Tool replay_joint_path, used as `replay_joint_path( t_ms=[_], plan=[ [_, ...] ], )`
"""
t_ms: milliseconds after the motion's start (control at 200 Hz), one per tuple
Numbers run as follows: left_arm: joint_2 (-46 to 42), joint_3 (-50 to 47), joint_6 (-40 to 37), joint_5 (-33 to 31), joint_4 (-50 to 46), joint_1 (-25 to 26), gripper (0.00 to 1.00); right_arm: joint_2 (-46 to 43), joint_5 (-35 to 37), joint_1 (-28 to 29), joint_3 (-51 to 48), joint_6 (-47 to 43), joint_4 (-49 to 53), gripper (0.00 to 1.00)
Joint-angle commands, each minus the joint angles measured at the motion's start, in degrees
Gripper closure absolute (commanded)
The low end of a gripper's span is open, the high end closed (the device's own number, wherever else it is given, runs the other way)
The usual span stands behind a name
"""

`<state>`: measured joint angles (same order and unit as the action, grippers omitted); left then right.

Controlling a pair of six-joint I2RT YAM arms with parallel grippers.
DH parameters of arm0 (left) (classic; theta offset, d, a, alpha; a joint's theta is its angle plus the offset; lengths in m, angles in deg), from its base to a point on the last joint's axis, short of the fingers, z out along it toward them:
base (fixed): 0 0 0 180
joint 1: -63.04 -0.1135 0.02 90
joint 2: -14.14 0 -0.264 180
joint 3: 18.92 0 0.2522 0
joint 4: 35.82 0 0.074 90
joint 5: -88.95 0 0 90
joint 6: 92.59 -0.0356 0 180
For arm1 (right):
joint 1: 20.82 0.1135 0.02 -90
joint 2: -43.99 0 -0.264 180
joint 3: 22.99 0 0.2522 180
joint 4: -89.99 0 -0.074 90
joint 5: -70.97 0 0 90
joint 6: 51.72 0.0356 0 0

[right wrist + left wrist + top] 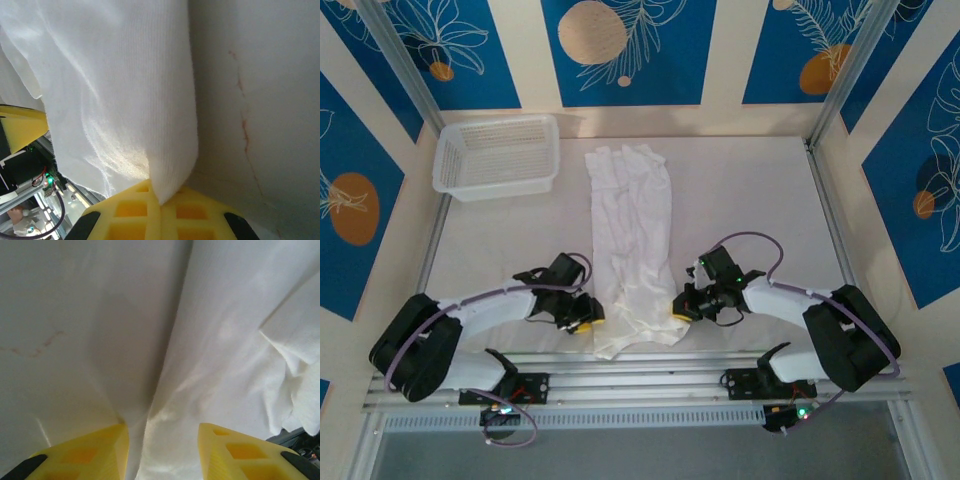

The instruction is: Fold the inside-out t-shirt

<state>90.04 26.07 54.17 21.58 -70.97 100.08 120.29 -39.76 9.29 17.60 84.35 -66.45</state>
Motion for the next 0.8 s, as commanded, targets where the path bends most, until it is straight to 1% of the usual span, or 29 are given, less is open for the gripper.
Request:
replay_joint_path(
  t_ms=[0,130,200,275,310,445,490,535,580,620,650,690,710,740,795],
  plan=[
    [1.44,0.50,0.72,1.12,3.34,0.73,0.61,-1.14,0.30,-0.32,-1.14,0.72,0.96,0.98],
    [1.84,0.49,0.81,1.39,4.54,0.75,0.66,-1.24,0.25,-0.40,-1.26,0.87,0.83,0.98],
    [2.05,0.28,1.17,2.23,6.41,0.75,0.76,-1.11,0.19,-0.38,-1.08,0.72,0.96,0.99],
    [2.07,0.28,1.73,2.83,7.69,0.80,0.82,-0.88,0.27,-0.49,-1.08,0.70,1.01,0.99],
    [2.07,0.48,1.76,2.85,7.63,0.84,0.84,-0.82,0.19,-0.49,-0.99,0.72,0.92,0.99],
    [2.48,0.38,1.33,2.14,6.48,0.80,0.82,-0.56,-0.01,-0.49,-0.93,0.92,0.57,0.99],
    [2.66,0.07,1.53,2.13,6.76,0.80,0.78,-0.58,-0.02,-0.49,-0.90,0.87,0.57,0.99],
    [2.77,-0.02,1.70,2.10,6.94,0.82,0.72,-0.62,-0.02,-0.49,-0.98,0.88,0.64,0.99],
    [2.81,-0.11,1.84,2.21,7.43,0.84,0.70,-0.64,-0.05,-0.49,-1.07,0.95,0.65,0.99],
    [2.76,-0.05,1.84,2.40,7.74,0.83,0.70,-0.70,0.07,-0.49,-1.20,1.07,0.66,0.99],
    [2.84,0.06,1.69,2.47,7.91,0.82,0.75,-0.66,0.14,-0.49,-1.24,1.18,0.57,0.99],
    [2.87,0.14,1.41,2.88,8.04,0.93,0.84,-0.61,0.23,-0.49,-1.39,1.22,0.57,0.99],
    [2.85,0.14,1.28,3.04,8.09,0.93,0.90,-0.61,0.25,-0.49,-1.39,1.25,0.69,1.00],
    [2.72,0.15,0.96,3.34,7.70,1.02,1.00,-0.75,0.15,-0.49,-1.36,1.15,1.05,1.00],
    [1.98,0.21,-0.30,3.96,6.38,1.15,1.00,-1.40,-0.06,-0.44,-1.59,1.18,2.04,1.00]
  ],
)
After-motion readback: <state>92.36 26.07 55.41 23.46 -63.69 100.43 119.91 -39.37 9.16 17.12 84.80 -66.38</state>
